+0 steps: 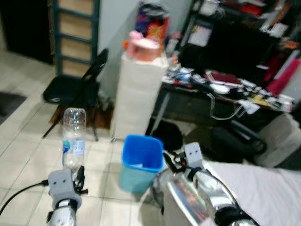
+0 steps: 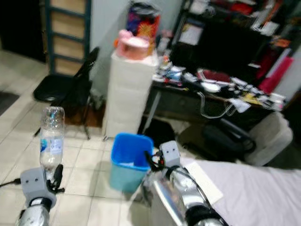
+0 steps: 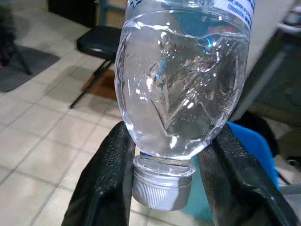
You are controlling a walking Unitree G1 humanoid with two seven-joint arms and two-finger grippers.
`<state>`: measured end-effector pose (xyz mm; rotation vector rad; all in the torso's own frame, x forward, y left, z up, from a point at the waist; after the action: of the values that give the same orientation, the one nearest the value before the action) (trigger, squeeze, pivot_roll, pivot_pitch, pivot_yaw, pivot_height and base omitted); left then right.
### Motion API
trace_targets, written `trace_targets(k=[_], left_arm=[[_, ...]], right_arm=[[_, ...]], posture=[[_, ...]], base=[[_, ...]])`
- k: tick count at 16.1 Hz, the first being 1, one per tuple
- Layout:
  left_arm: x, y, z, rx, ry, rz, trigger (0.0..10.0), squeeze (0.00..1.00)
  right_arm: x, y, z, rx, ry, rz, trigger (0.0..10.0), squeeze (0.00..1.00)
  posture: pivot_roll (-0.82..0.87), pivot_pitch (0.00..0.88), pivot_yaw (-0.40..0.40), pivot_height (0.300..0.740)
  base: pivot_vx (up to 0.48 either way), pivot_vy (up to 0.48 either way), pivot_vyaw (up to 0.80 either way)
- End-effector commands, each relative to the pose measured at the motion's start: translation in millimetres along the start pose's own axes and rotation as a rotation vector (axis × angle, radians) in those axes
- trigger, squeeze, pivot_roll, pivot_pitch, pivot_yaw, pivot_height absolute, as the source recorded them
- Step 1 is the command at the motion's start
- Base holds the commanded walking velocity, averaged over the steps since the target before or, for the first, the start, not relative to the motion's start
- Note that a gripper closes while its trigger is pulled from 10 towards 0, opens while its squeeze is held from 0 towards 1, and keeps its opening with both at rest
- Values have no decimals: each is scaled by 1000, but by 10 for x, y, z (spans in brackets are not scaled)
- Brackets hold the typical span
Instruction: Clean up the room
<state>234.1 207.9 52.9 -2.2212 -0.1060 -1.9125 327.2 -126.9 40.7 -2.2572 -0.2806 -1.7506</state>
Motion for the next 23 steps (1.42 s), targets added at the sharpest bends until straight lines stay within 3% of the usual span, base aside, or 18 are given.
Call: trace_targets(k=[1, 4, 23], left_arm=[[95, 103, 21, -36, 46, -6, 10000, 0], [98, 91, 29, -37, 44, -5, 10000, 0], [17, 158, -28, -56, 27, -10, 10000, 0]], right_arm=[[21, 81, -12, -26, 1, 1, 10000, 0], [32, 78, -7, -22, 7, 0, 10000, 0], [-21, 98, -56, -11, -2, 6, 10000, 0]], posture=[[320, 0, -240, 740], [317, 0, -238, 740], [301, 0, -235, 740]], base=[[442, 0, 0], [441, 0, -454], [440, 0, 0]])
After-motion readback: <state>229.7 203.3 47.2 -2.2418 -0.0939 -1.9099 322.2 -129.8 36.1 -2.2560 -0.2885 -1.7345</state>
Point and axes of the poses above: a point about 5 cm out from each wrist's last joint towards the gripper, its own z axis pointing out of the wrist towards the gripper, its own x axis along the axis of the wrist's last joint, y = z × x, the point moved 1 cm from there along z, pointing out of the wrist towards the gripper, and after that the axes turned 7 degrees about z, right-handed, at the moved point
